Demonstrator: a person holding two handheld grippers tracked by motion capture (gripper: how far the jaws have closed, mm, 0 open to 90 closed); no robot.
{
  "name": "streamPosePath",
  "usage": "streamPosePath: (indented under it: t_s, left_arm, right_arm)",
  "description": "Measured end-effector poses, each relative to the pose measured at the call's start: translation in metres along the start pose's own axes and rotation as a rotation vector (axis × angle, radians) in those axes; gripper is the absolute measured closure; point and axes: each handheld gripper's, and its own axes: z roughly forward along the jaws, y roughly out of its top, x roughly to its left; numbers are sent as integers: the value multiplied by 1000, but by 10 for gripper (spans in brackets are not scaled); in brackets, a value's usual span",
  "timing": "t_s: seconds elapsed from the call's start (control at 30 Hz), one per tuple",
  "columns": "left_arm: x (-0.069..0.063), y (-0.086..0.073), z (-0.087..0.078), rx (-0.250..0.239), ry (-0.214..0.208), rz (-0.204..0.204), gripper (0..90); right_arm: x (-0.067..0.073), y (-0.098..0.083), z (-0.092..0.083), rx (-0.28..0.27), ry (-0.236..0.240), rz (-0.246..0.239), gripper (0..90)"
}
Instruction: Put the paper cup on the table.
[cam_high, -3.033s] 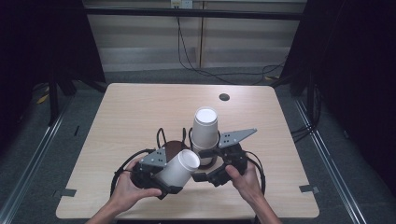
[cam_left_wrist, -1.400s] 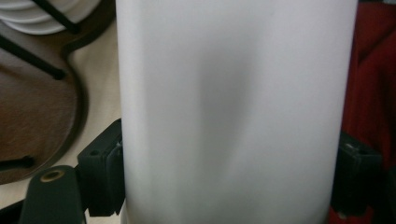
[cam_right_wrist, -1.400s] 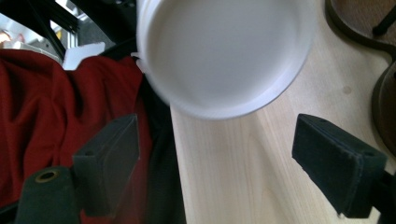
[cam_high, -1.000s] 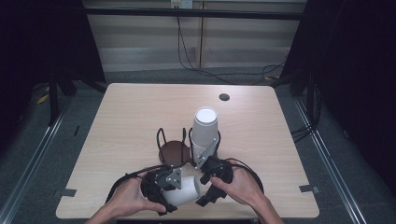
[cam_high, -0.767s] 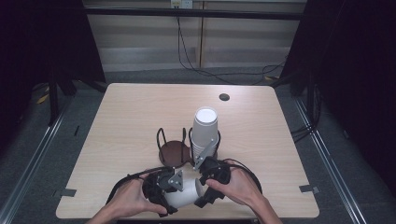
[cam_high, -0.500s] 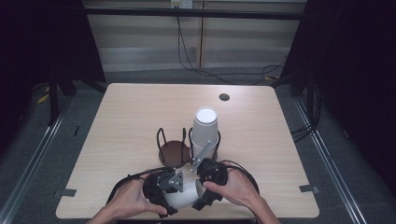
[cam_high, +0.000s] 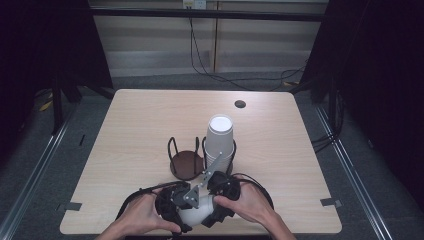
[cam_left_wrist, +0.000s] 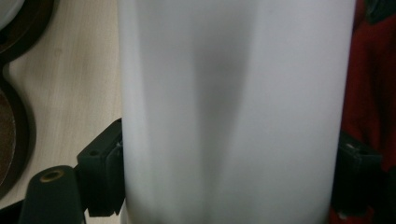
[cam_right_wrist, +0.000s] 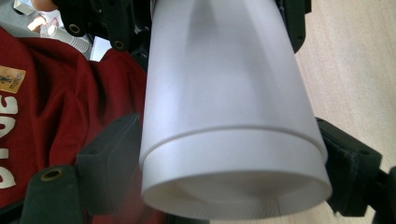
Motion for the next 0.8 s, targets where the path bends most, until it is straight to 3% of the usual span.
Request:
streamPosePath:
  t_s: [0.13, 0.23, 0.27, 0.43, 0.7, 0.8]
  left_arm:
    - [1, 1, -1, 22, -3, 34, 173]
    - [0, 1, 0, 15, -6, 33, 170]
    - [-1, 1, 1, -4, -6, 13, 165]
    - [-2, 0, 2, -26, 4, 33, 145]
    - [3, -4, -3, -98, 20, 23, 126]
    - [4, -6, -5, -124, 7, 24, 127]
  right_arm:
    - [1, 0, 0, -2, -8, -7, 232]
    - [0, 0, 0, 8, -6, -9, 235]
    - [0, -1, 0, 7, -3, -5, 238]
    - [-1, -1, 0, 16, -13, -21, 243]
    - [-3, -3, -7, -20, -25, -23, 246]
    - [-2, -3, -8, -14, -20, -9, 246]
